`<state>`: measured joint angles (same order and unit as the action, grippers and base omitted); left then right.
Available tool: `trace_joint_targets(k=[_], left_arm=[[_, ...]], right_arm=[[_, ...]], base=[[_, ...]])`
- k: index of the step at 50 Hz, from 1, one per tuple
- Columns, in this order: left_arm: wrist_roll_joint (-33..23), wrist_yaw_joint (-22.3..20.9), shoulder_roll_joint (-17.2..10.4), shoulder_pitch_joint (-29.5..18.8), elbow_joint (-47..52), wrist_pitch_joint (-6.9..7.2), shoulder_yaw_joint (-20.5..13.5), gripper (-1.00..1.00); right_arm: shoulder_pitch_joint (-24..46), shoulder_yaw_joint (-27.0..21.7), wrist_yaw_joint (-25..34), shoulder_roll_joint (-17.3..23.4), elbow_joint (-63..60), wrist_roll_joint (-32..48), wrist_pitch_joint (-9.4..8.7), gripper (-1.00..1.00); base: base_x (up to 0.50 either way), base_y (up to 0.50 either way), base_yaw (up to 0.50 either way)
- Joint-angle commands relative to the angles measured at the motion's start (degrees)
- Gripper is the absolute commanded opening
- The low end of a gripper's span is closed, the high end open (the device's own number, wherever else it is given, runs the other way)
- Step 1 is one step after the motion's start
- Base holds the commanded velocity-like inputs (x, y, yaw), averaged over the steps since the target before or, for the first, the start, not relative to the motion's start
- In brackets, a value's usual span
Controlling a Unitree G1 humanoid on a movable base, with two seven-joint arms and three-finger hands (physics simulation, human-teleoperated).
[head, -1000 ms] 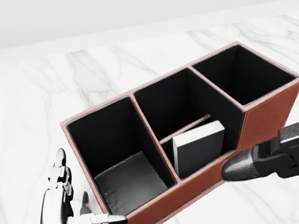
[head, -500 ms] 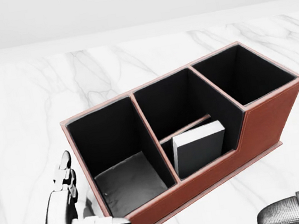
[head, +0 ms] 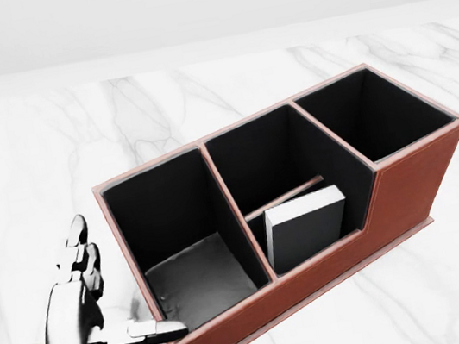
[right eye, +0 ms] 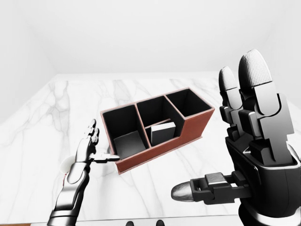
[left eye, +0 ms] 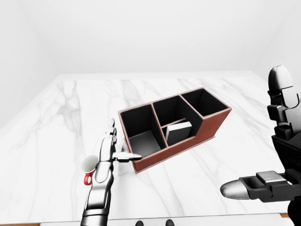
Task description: Pick up the book and place it in the back compartment of the caddy.
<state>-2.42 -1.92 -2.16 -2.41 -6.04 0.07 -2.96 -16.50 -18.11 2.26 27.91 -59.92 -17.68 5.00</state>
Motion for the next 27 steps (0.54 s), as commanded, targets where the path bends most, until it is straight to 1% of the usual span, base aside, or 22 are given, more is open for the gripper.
trace_joint_targets(k=[1, 2, 3, 7, 10, 14, 17, 22, 23, 25, 27], left_arm=[[4.9, -1.67, -1.25, 3.55, 29.22, 4.93, -4.83, 1.0], [6.43, -1.95, -1.7, 3.61, 35.36, 4.93, -6.76, 1.0], [7.52, -2.18, -1.96, 3.46, 39.21, 4.93, -8.31, 1.0], [10.01, -2.64, -2.57, 2.57, 47.09, 4.93, -12.31, 1.0], [12.89, -2.69, -3.25, 1.81, 54.36, 4.93, -15.53, 1.0], [13.86, -2.9, -3.41, 1.74, 57.93, 4.93, -16.8, 1.0], [14.09, -3.03, -3.25, 1.84, 59.0, 4.93, -17.0, 1.0], [15.8, -2.9, -3.42, 1.43, 62.44, 4.93, -18.56, 1.0], [17.16, -2.79, -3.49, 1.19, 64.51, 4.93, -19.67, 1.0], [18.22, -2.54, -3.8, 1.09, 65.81, 4.93, -20.55, 1.0], [19.95, -1.5, -4.72, 1.39, 66.02, 4.93, -20.95, 1.0]], right_arm=[[-2.13, 0.35, -2.33, 2.1, -0.06, -2.21, 0.0, 1.0], [-2.01, 0.21, -2.56, 2.24, -0.06, -2.32, 0.0, 1.0], [-1.97, 0.2, -2.65, 2.3, -0.06, -2.26, 0.0, 1.0], [-1.84, -0.22, -3.62, 3.29, -0.06, -2.99, 0.0, 1.0], [-2.18, -1.26, -5.31, 5.36, -0.06, -4.54, 0.0, 1.0], [-2.52, -1.98, -7.42, 7.56, -0.06, -5.57, 0.0, 1.0], [-2.06, -2.47, -8.34, 8.34, -0.07, -6.07, 0.0, 1.0], [-1.09, -3.35, -9.19, 8.94, -0.07, -6.7, 0.0, 1.0], [-1.07, -3.94, -9.64, 9.52, -0.07, -7.51, 0.0, 1.0], [-1.05, -4.46, -10.69, 10.53, -0.07, -8.18, 0.0, 1.0], [-1.0, -5.39, -12.49, 12.35, -0.07, -9.74, 0.0, 1.0]], base=[[0.0, 0.0, 0.0], [0.0, 0.0, 0.0], [0.0, 0.0, 0.0], [0.0, 0.0, 0.0], [0.0, 0.0, 0.0], [0.0, 0.0, 0.0], [0.0, 0.0, 0.0], [0.0, 0.0, 0.0], [0.0, 0.0, 0.0], [0.0, 0.0, 0.0], [0.0, 0.0, 0.0]])
